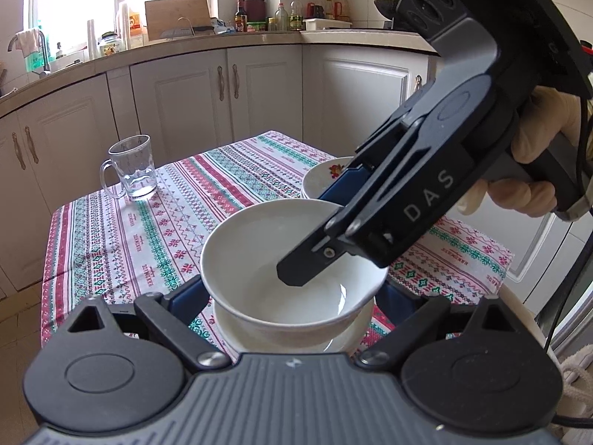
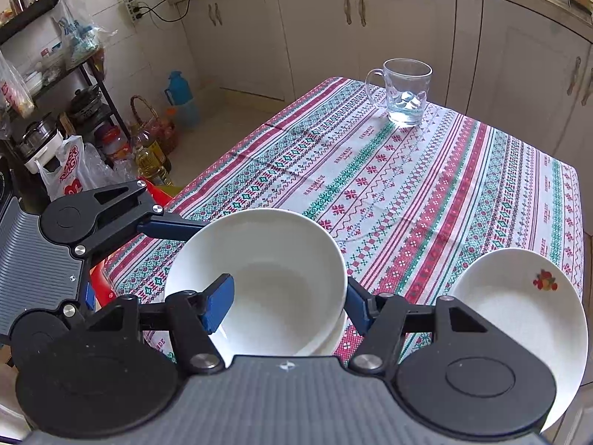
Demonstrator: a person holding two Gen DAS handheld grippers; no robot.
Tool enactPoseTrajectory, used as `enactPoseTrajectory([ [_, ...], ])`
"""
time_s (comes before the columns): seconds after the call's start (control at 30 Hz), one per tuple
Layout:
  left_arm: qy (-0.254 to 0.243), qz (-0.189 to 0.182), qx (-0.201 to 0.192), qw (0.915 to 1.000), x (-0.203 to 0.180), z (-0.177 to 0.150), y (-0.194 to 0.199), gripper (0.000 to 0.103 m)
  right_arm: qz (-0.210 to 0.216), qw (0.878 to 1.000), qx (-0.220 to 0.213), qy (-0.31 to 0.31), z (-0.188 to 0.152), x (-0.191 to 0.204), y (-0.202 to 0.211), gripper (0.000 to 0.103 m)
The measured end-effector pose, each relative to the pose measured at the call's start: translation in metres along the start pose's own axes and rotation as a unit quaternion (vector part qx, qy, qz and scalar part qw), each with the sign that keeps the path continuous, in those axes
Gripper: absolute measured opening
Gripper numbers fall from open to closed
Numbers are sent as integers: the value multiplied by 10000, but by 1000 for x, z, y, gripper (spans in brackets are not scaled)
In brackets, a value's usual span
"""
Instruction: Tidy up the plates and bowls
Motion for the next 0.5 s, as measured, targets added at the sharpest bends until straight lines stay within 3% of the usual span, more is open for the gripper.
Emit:
enactPoseTrajectory([
  [0.5,133,-84,212,9997,5,-7,-11,95,0,10000,97,4,-3,-1,-12,69],
])
Point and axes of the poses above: each gripper's, at about its wrist camera, not at the fingertips, and y roughly against the way its jaws point, x to its left, z to its top, the point moved 3 cm from there along -y, roughly the way its jaws point, and after that the axes turned 7 degrees about x, right-handed, at the moved point
